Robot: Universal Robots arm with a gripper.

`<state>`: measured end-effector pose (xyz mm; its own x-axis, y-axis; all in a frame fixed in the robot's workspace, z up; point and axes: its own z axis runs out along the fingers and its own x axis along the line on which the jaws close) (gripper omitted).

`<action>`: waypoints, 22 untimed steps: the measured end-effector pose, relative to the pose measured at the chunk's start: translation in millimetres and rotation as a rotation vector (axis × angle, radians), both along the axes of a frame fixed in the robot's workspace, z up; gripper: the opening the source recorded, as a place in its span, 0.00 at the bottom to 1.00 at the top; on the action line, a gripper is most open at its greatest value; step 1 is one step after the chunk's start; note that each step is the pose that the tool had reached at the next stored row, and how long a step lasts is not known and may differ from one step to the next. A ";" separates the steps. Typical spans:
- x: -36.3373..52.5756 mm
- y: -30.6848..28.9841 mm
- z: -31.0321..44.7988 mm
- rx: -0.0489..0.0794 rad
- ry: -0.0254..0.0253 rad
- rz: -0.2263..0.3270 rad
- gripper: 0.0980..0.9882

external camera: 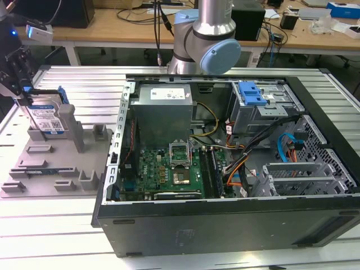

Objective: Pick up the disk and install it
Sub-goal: 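Pick up the disk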

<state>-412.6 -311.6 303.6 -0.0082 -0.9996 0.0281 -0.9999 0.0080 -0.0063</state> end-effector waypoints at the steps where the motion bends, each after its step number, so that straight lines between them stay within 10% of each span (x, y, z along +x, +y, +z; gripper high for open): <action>1: 0.0 -0.1 -0.1 0.000 0.0000 0.000 0.35; 22: 0.0 -0.9 -1.2 0.000 0.0000 -0.004 0.30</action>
<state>-412.5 -312.5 302.4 -0.0127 -0.9995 0.0280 -0.9999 0.0125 -0.0063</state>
